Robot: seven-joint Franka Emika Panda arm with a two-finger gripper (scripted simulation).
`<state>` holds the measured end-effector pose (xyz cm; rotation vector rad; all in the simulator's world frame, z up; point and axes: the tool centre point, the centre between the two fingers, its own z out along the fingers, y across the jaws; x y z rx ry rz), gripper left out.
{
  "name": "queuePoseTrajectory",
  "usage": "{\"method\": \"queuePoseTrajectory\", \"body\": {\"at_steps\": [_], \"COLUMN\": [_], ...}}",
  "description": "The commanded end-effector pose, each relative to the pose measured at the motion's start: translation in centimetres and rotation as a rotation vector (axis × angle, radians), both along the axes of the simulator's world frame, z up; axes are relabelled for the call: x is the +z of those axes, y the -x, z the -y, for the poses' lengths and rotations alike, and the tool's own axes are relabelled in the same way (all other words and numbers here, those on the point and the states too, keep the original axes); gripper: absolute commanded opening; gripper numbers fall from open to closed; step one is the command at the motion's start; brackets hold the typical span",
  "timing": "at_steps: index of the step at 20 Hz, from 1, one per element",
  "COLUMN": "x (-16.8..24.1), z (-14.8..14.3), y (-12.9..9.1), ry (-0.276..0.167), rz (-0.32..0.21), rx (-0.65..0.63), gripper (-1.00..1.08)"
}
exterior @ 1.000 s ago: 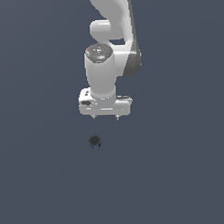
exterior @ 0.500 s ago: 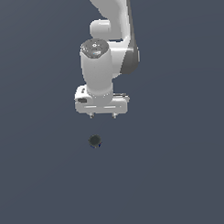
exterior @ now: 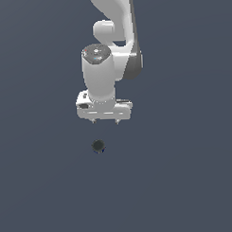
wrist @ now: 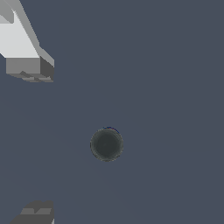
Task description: Pick up the object and move it to a goal position.
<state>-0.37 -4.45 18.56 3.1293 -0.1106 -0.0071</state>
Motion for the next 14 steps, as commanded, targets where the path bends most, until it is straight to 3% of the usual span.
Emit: {"method": "queuePoseTrajectory", "body": {"at_steps": [1,14], "x": [-0.9,-9.4], "z": [0.4,4.0], "y": [-0.3,-2.8], "ry": [-0.001,-0.009], "rz": [0.000,0.005], "rx": [-0.016,-0.166], "gripper": [1.00,1.00]}}
